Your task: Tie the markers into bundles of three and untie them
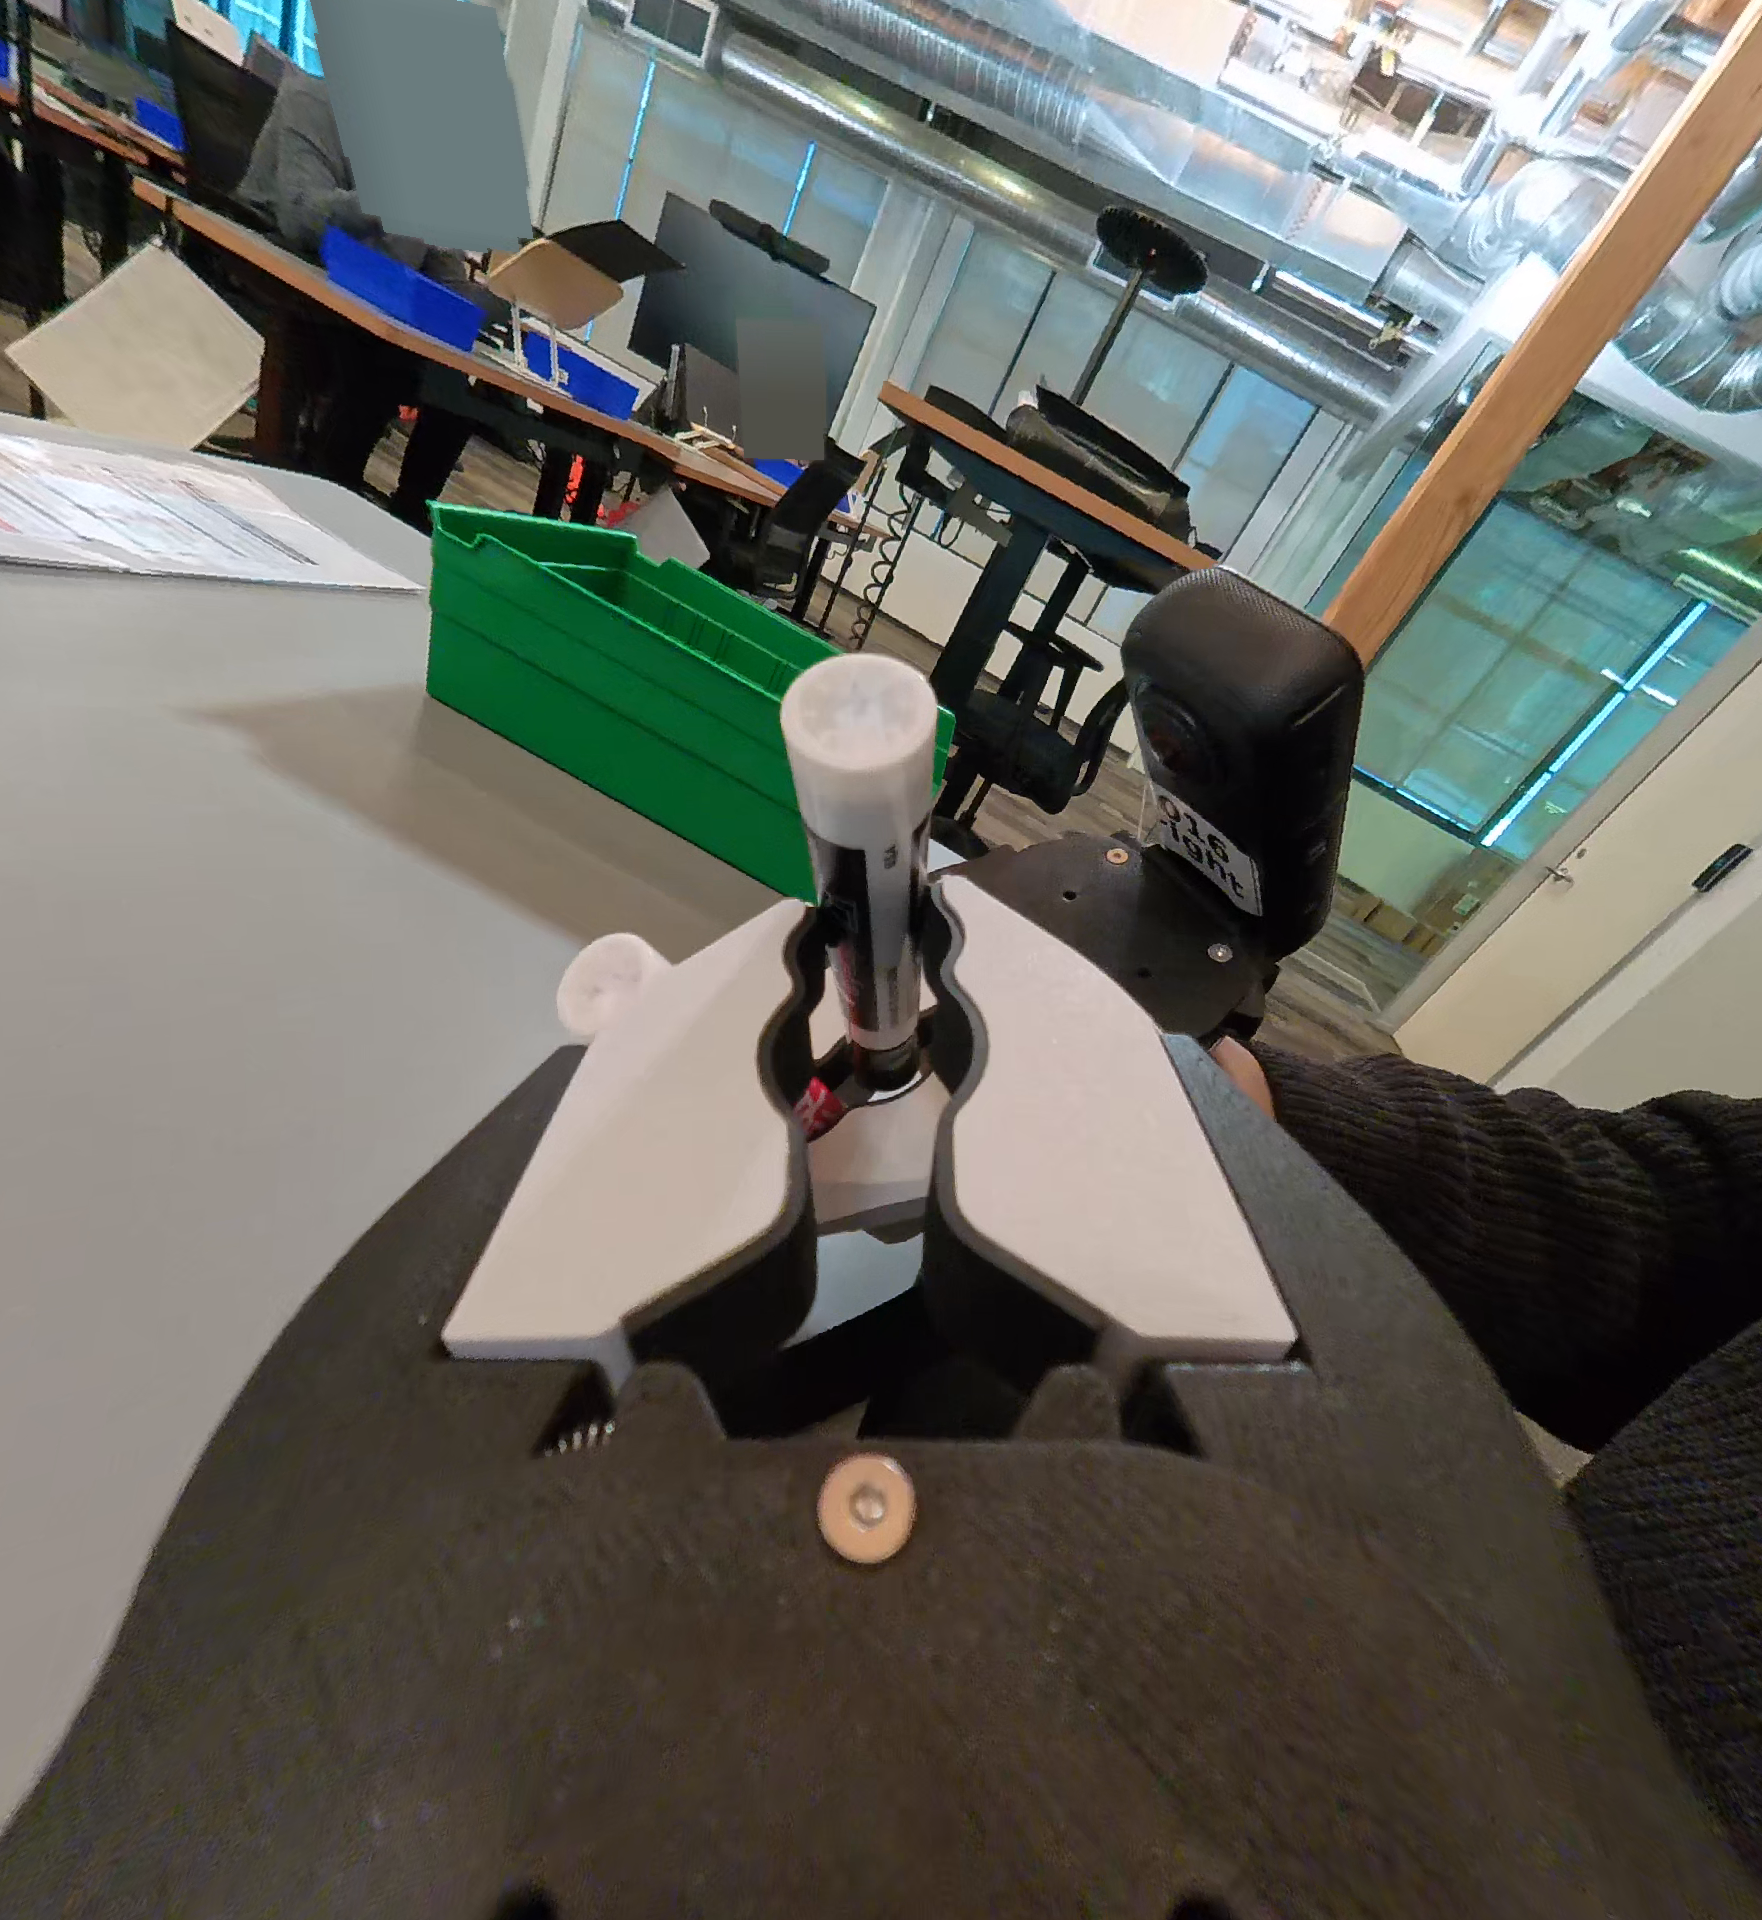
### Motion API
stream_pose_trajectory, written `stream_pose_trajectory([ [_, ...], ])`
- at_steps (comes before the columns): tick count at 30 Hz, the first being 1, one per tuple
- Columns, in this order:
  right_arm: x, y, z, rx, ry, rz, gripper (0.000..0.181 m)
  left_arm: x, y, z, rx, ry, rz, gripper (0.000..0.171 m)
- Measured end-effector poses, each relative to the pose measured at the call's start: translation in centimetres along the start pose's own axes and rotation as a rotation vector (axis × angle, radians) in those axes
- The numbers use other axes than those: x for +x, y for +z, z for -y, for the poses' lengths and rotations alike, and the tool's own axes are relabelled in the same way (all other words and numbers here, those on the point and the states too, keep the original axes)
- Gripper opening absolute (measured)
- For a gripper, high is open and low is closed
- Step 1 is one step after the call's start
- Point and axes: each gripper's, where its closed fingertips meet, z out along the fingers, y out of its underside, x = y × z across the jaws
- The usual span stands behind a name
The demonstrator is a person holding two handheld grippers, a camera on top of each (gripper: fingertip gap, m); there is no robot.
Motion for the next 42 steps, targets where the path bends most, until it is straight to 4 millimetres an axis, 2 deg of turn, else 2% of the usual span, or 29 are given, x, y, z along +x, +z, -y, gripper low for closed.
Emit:
stream_pose_trajectory([
  [18, 0.4, 0.2, -0.6, -0.025, -0.029, -0.026, 0.014, -0.8, -0.2, -1.0, -0.128, -0.012, 0.011, 0.020],
  [22, 0.1, 0.2, -0.2, -0.013, -0.043, -0.019, 0.015, -0.7, 0.1, -1.7, -0.138, -0.064, -0.019, 0.020],
  [28, -0.1, 0.2, -0.2, -0.017, -0.060, -0.023, 0.015, -0.1, 0.7, -2.5, -0.161, -0.018, -0.016, 0.020],
  [42, 0.7, 0.3, -1.5, -0.097, -0.043, -0.043, 0.015, -1.4, 0.9, -3.6, -0.163, -0.152, 0.031, 0.022],
])
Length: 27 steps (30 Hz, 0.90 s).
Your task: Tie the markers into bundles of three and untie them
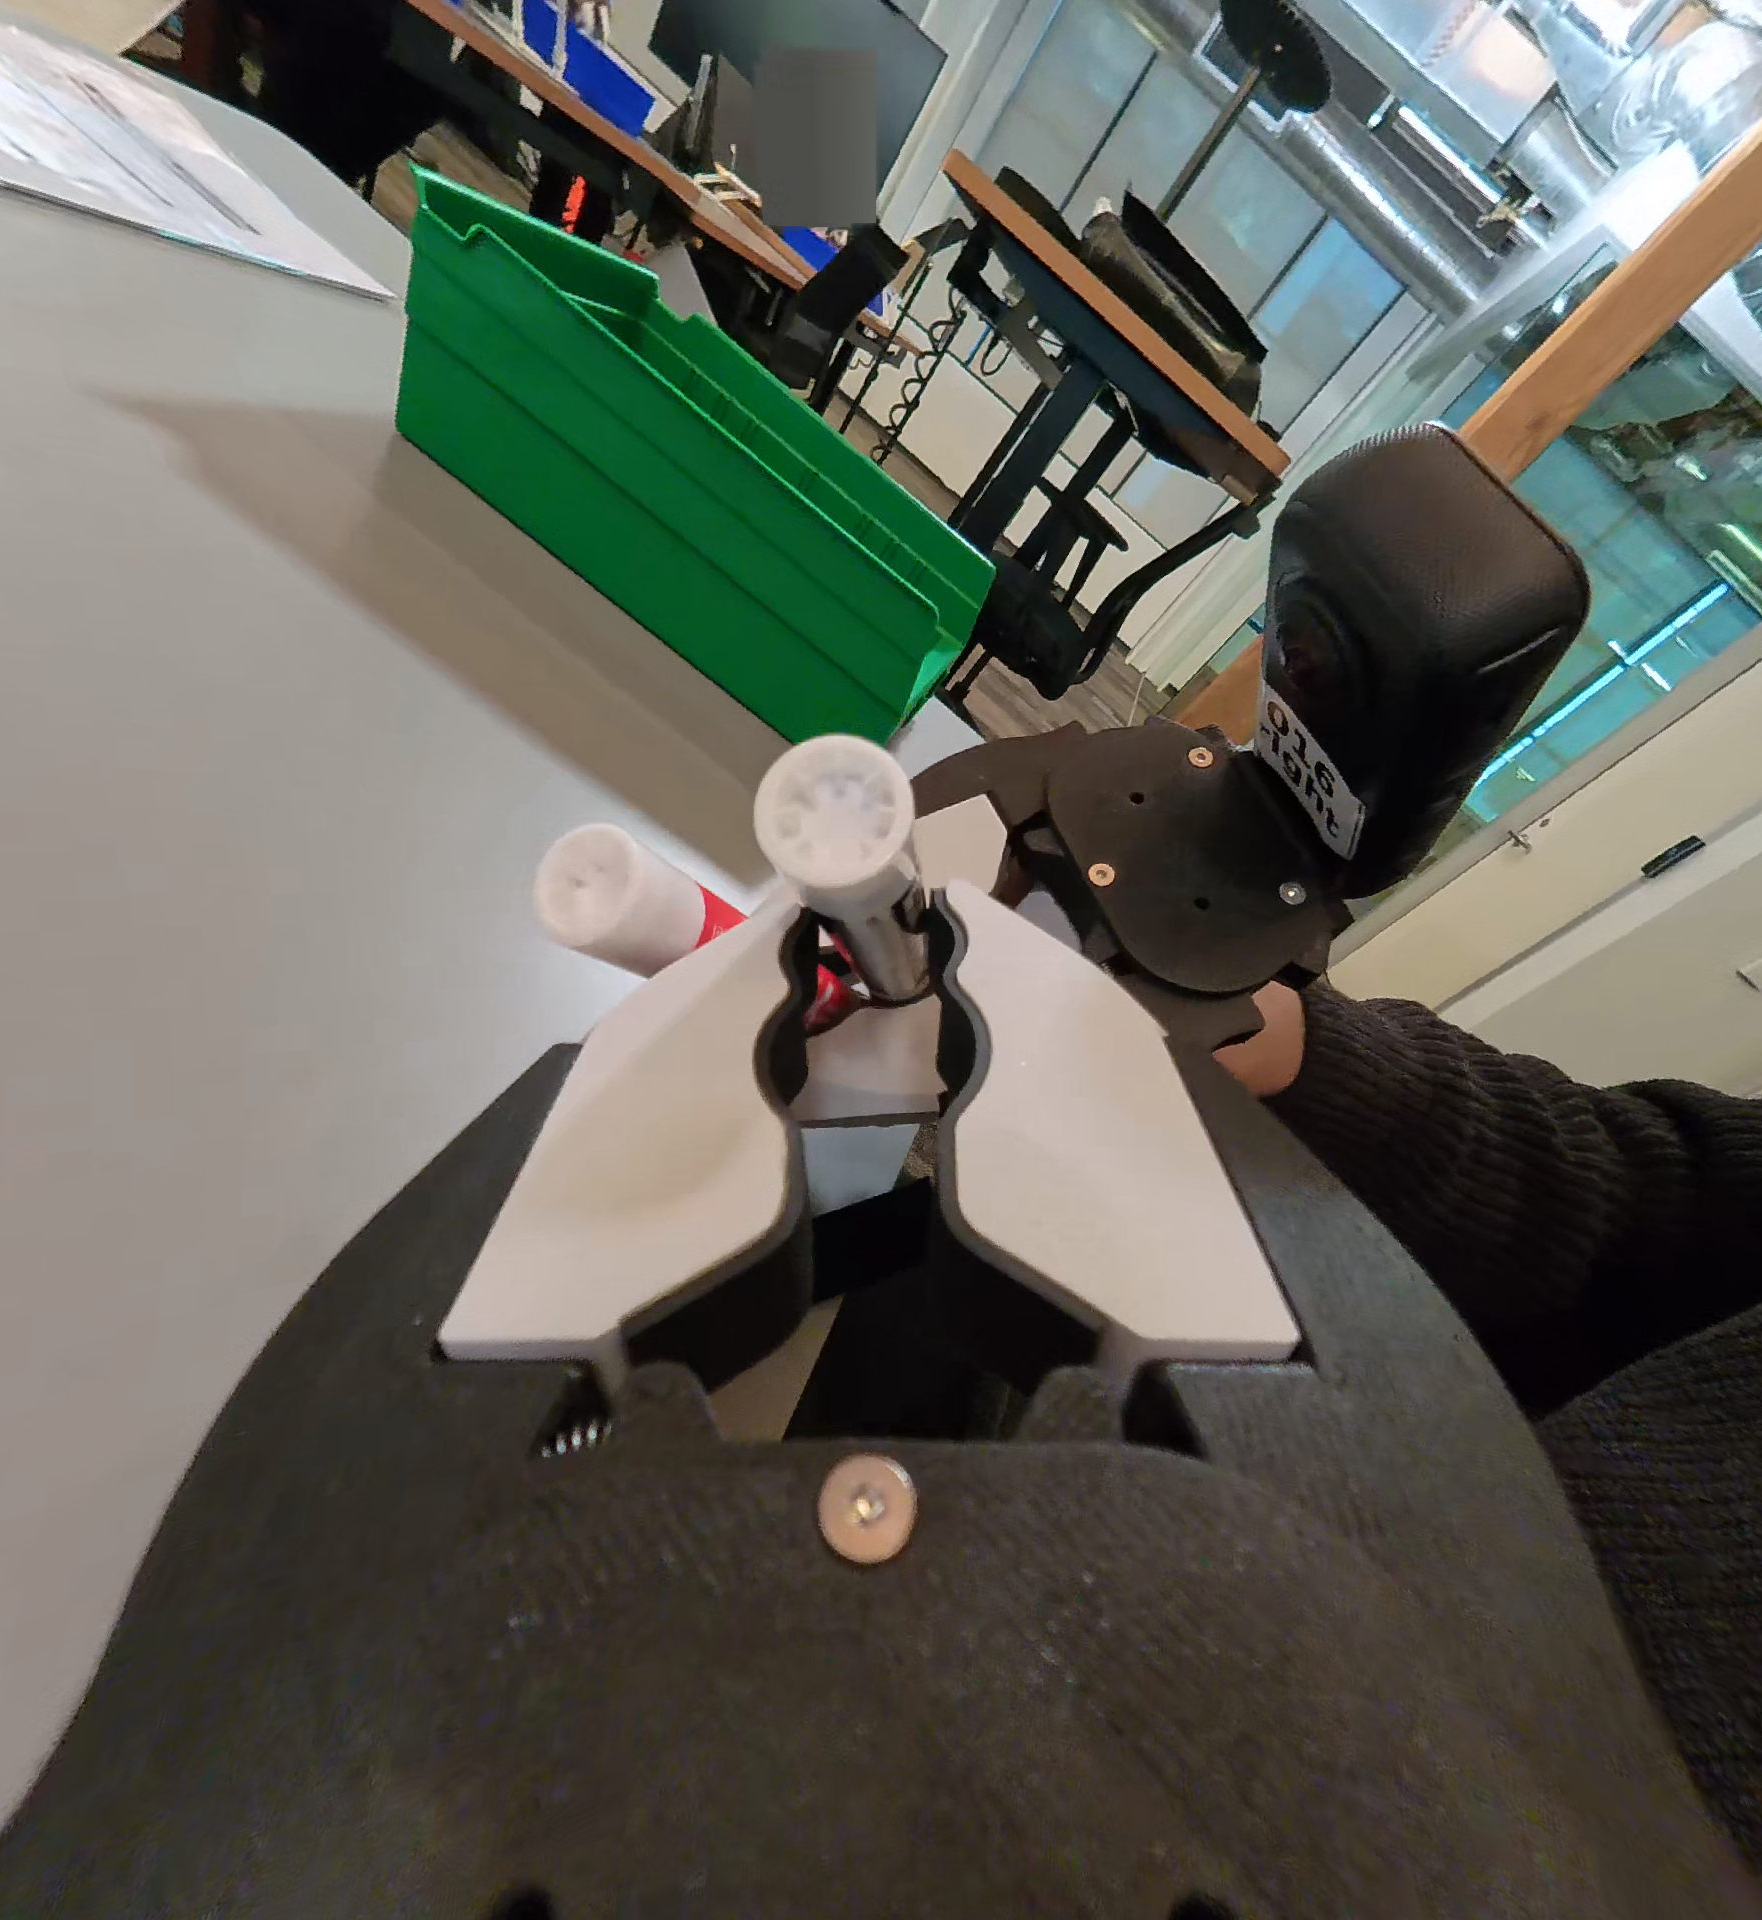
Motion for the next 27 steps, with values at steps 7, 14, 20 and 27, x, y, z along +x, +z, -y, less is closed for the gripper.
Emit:
stream_pose_trajectory([
  [7, -0.4, -0.1, -2.2, -0.164, 0.026, 0.067, 0.015, -1.3, -0.1, 0.0, -0.005, -0.053, 0.064, 0.028],
  [14, -0.6, -0.3, -4.1, -0.337, 0.002, 0.154, 0.015, -2.9, -1.1, 1.0, 0.035, -0.090, 0.116, 0.033],
  [20, 0.8, 0.5, -4.2, -0.432, -0.017, 0.202, 0.015, -5.3, -2.8, 2.5, 0.082, -0.107, 0.182, 0.034],
  [27, 2.2, 1.6, -2.2, -0.438, -0.039, 0.293, 0.015, -8.4, -4.6, 2.3, 0.005, -0.119, 0.237, 0.036],
])
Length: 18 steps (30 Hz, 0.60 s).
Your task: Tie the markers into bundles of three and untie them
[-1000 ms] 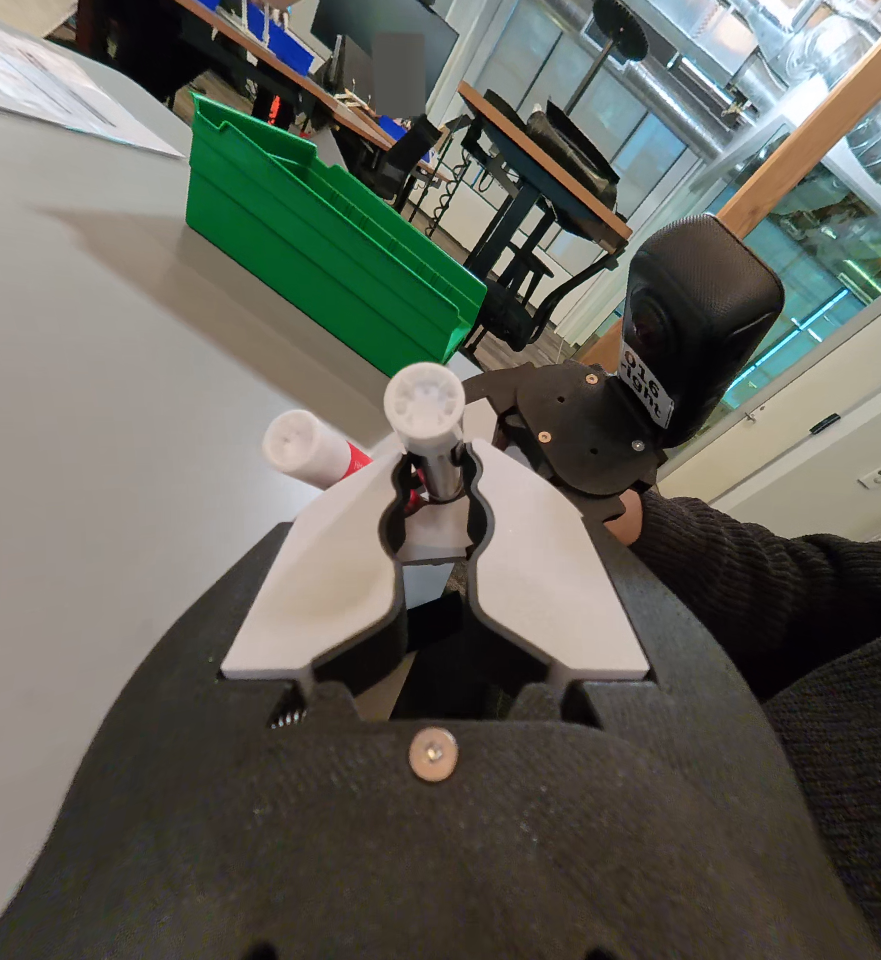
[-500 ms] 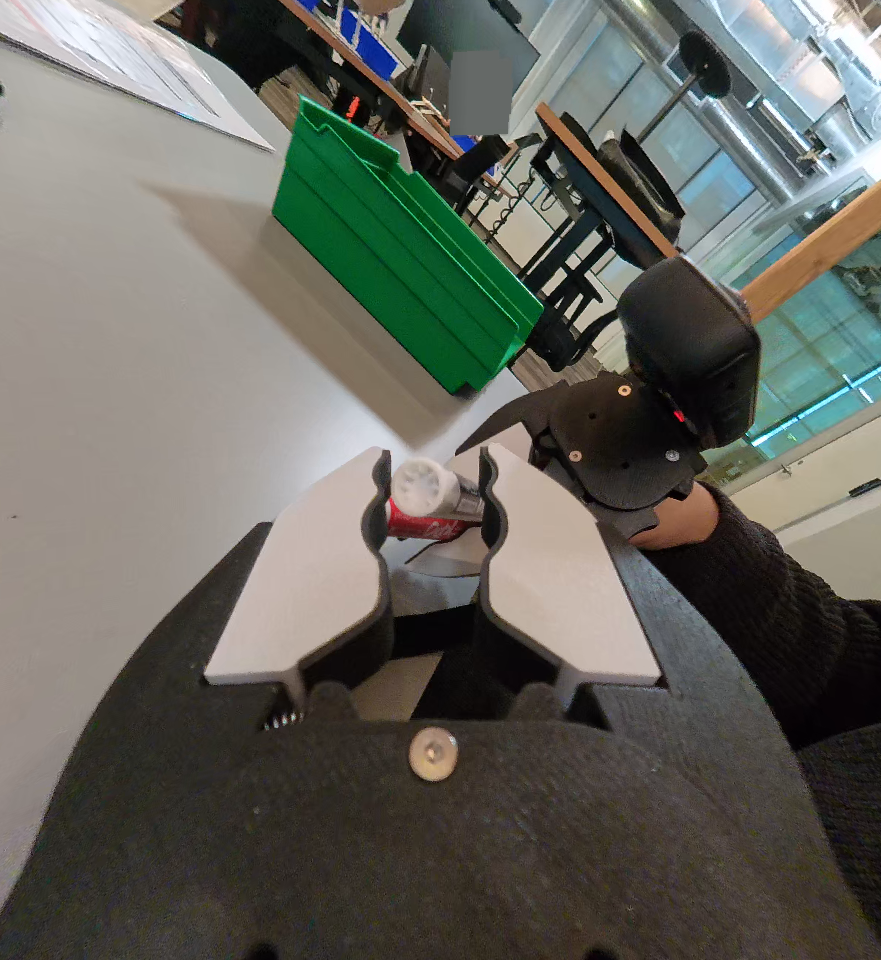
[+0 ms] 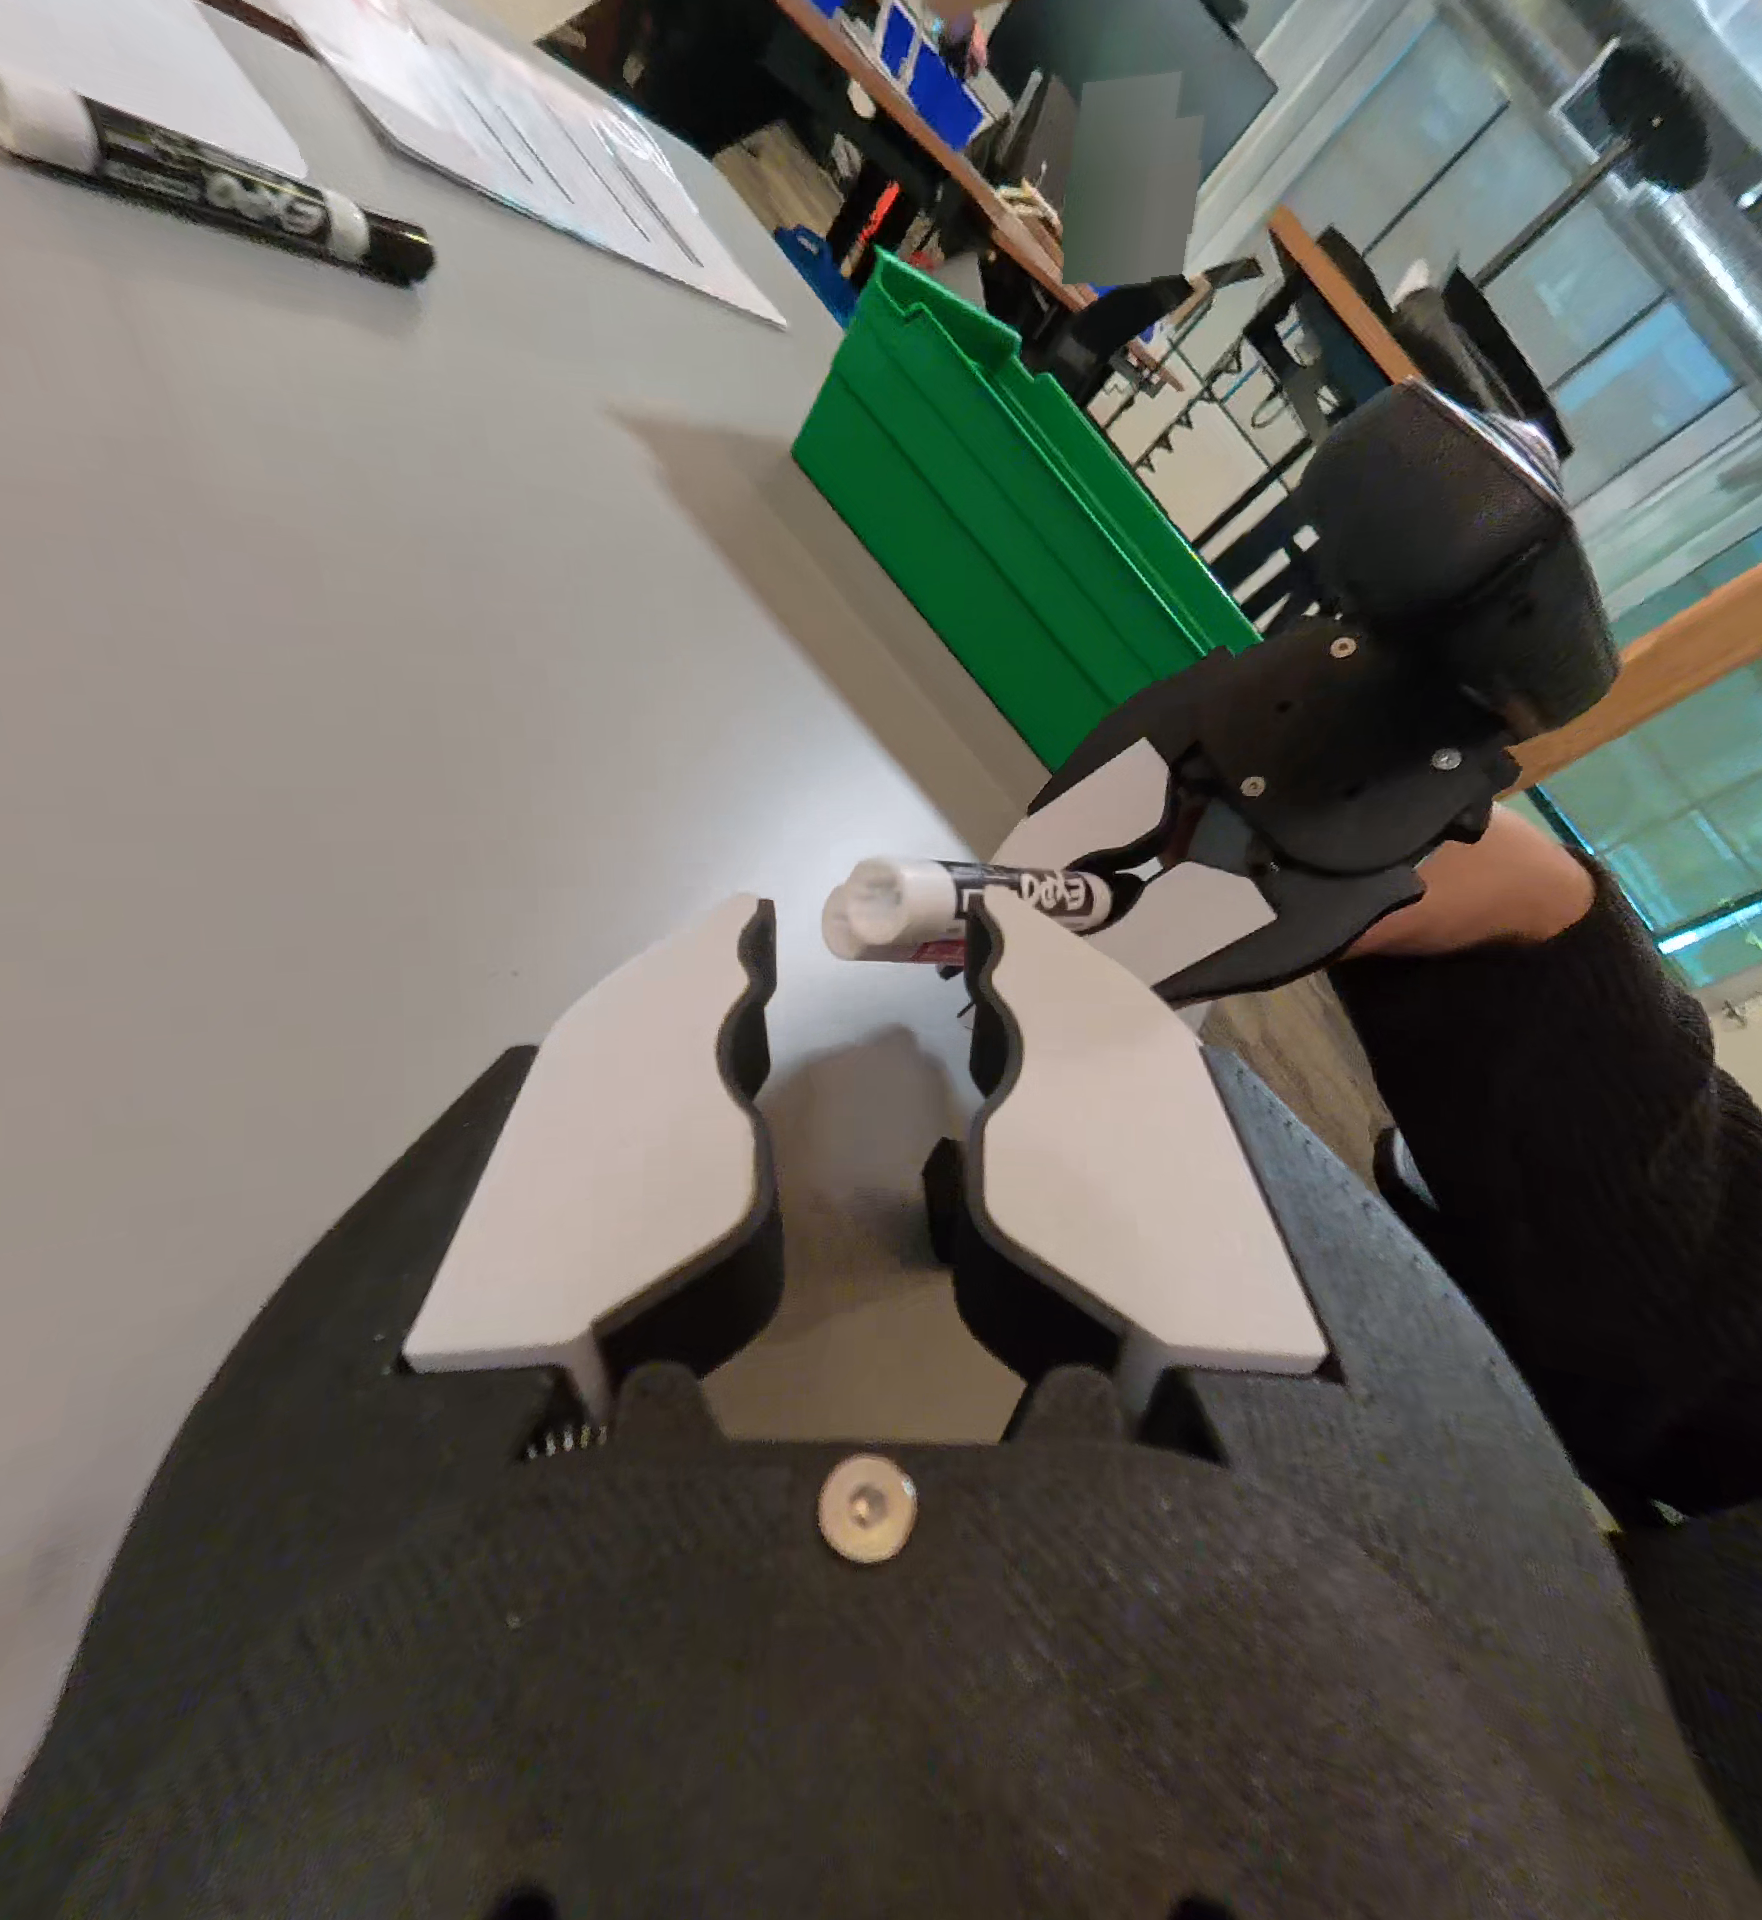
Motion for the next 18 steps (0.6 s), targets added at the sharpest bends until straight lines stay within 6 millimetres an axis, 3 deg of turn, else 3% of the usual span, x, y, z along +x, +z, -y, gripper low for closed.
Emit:
stream_pose_trajectory([
  [3, 0.1, 0.0, 0.6, -0.016, -0.092, 0.036, 0.015, -0.2, -0.2, 0.3, 0.019, -0.008, -0.002, 0.036],
  [7, 0.1, 0.5, 0.2, -0.034, -0.170, 0.026, 0.015, 0.0, 0.3, -1.2, -0.064, 0.009, 0.000, 0.033],
  [12, -0.5, 0.3, -1.1, -0.045, -0.243, 0.069, 0.015, 1.4, 0.1, -1.4, -0.072, 0.051, -0.064, 0.009],
  [18, -0.8, -1.0, -1.8, -0.013, -0.247, 0.102, 0.015, 2.4, 0.3, -2.2, -0.119, 0.054, -0.129, 0.001],
])
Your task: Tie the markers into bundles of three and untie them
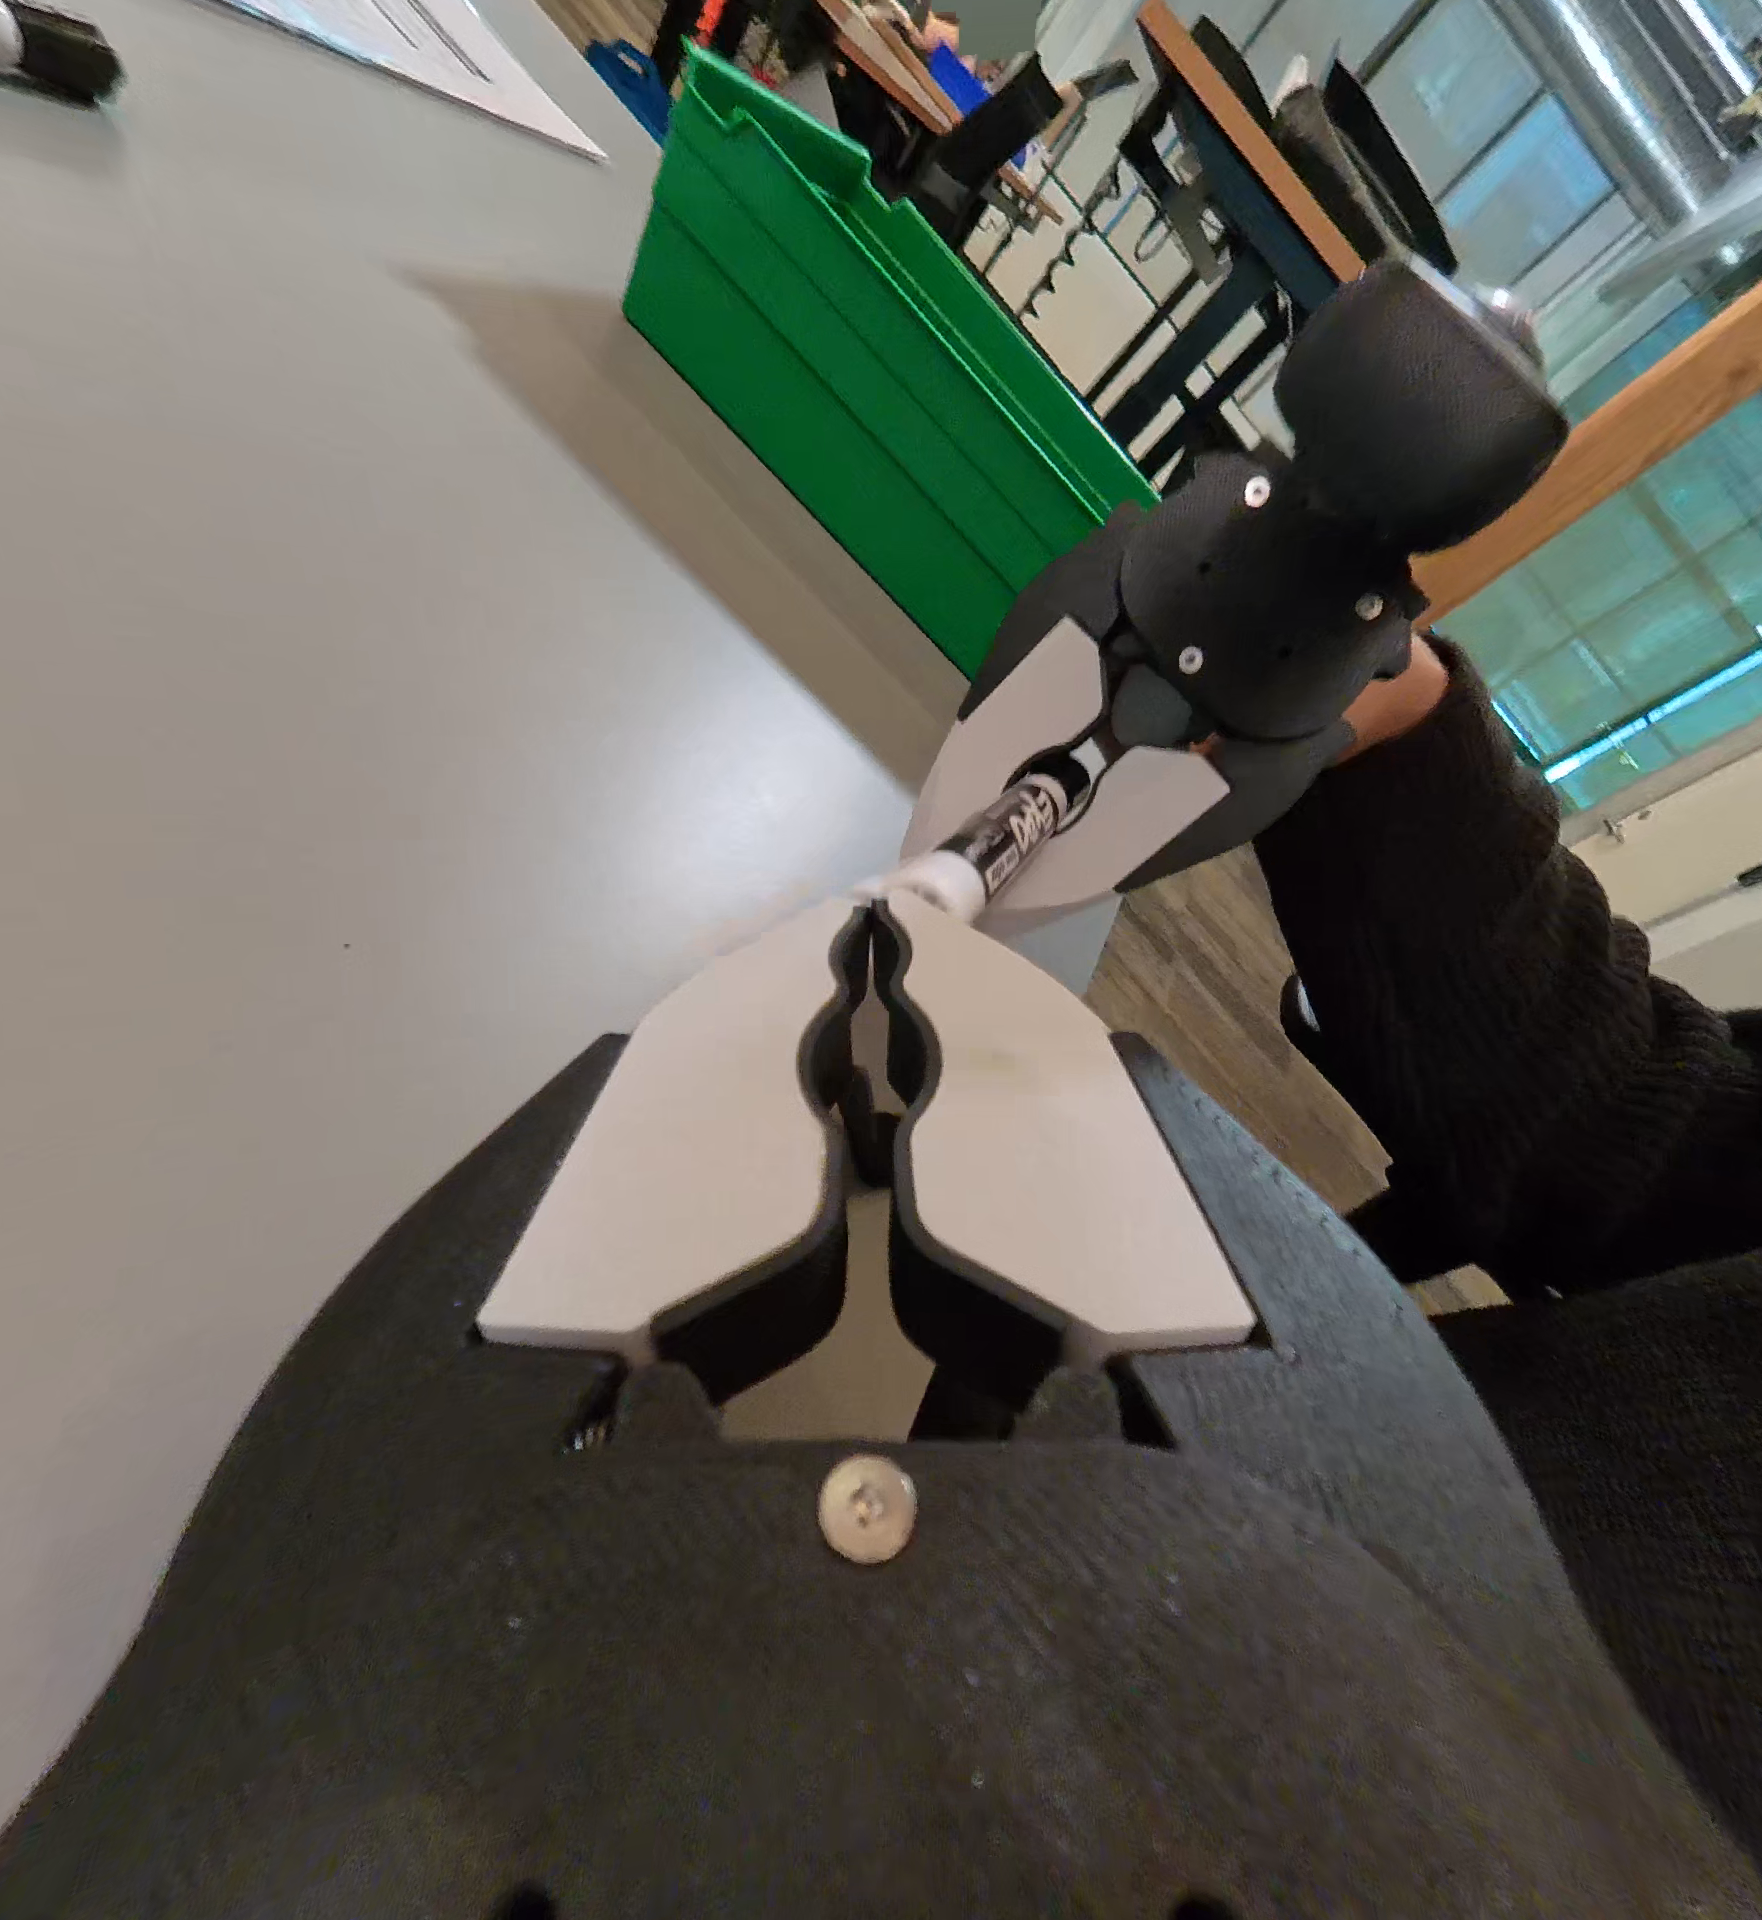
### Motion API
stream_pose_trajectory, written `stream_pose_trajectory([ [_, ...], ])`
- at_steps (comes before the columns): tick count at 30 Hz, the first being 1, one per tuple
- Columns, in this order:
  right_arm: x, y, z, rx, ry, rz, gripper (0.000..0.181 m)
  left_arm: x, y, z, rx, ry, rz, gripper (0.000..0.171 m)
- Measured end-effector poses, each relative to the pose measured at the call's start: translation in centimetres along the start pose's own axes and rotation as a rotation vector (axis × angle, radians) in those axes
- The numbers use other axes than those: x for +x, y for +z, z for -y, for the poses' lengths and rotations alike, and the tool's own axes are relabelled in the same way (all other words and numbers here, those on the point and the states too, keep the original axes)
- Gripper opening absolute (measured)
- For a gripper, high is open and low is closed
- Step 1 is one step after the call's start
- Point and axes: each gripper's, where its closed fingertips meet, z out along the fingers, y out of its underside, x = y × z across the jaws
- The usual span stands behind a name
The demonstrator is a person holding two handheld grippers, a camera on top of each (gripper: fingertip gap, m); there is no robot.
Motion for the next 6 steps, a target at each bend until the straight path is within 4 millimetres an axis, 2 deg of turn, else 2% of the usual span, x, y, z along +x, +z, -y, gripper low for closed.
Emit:
stream_pose_trajectory([
  [6, -0.1, -0.7, -0.7, -0.004, 0.004, -0.015, 0.015, 1.7, 0.9, -1.0, -0.050, 0.055, -0.066, 0.001],
])
